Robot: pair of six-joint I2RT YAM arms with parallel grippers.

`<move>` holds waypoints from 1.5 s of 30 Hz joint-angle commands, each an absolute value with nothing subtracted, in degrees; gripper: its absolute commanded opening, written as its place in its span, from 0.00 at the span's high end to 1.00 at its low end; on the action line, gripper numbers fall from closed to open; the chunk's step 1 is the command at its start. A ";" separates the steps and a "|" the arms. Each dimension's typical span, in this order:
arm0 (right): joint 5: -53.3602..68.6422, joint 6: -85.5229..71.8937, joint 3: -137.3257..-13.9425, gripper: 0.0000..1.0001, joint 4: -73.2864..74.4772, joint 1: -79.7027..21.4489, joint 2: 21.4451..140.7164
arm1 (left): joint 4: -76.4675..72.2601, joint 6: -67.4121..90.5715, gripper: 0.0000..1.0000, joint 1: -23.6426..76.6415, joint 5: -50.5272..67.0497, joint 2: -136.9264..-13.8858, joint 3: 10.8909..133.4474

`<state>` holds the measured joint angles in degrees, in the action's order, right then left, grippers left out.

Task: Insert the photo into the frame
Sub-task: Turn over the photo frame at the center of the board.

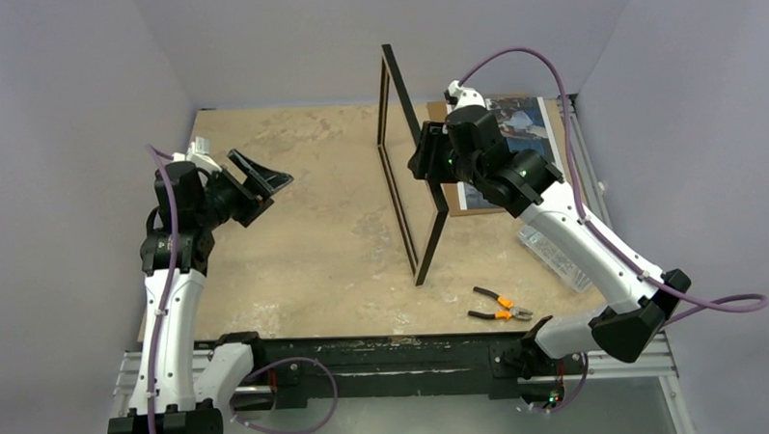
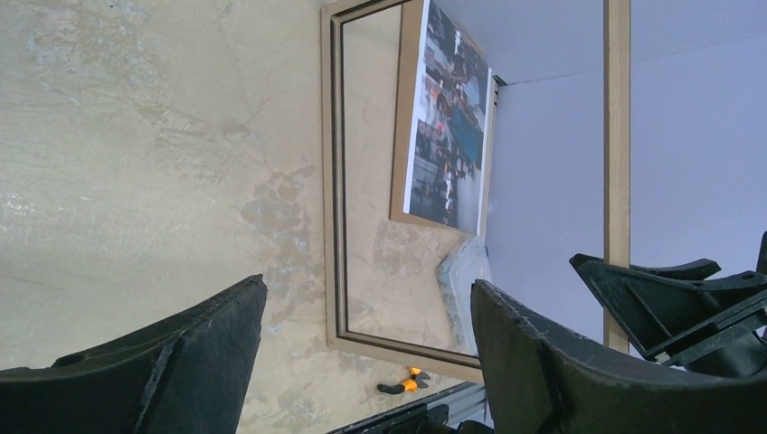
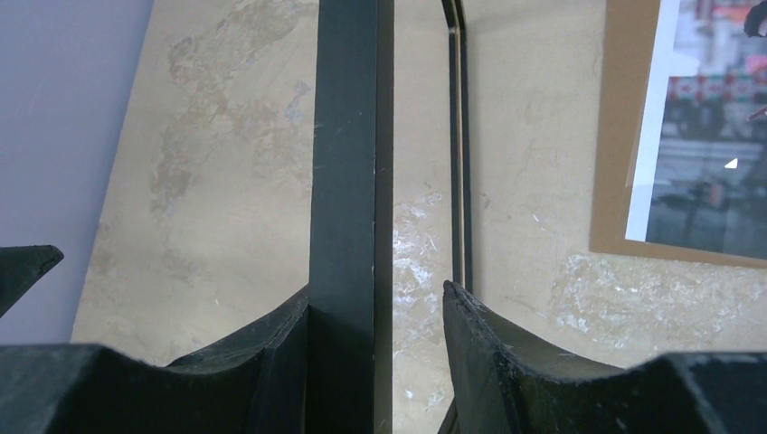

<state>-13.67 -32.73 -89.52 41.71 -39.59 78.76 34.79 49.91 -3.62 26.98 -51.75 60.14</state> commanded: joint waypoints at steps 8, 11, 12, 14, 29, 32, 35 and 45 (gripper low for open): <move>-16.45 -31.27 -89.43 0.86 49.94 -39.10 81.26 | 32.36 48.75 0.20 -3.39 29.31 -52.73 60.21; -18.03 -31.11 -87.13 0.91 49.92 -38.43 79.55 | 32.36 48.61 0.20 -3.41 29.45 -52.91 60.29; -18.05 -31.11 -86.06 0.91 49.74 -37.92 78.79 | 32.35 48.60 0.20 -3.41 29.52 -53.03 60.29; -17.20 -31.12 -83.51 0.92 49.14 -36.27 77.49 | 32.36 48.69 0.20 -3.36 29.62 -53.17 60.21; -6.44 -25.85 -63.54 0.98 36.50 -26.62 70.43 | 32.14 48.69 0.20 -3.36 29.98 -54.09 59.85; -3.80 -23.60 -60.88 1.00 32.36 -25.95 72.32 | 31.95 48.73 0.20 -3.27 30.07 -54.34 59.77; -1.41 -21.78 -59.50 1.00 28.97 -25.85 75.84 | 31.81 48.65 0.20 -3.12 30.08 -54.66 59.60; 3.03 -23.20 -60.61 1.00 23.28 -25.92 88.05 | 32.30 48.04 0.20 -2.64 29.93 -55.79 59.76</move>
<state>1.41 -24.34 -60.05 26.94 -25.52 86.30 33.91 49.82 -3.01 28.99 -55.68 60.07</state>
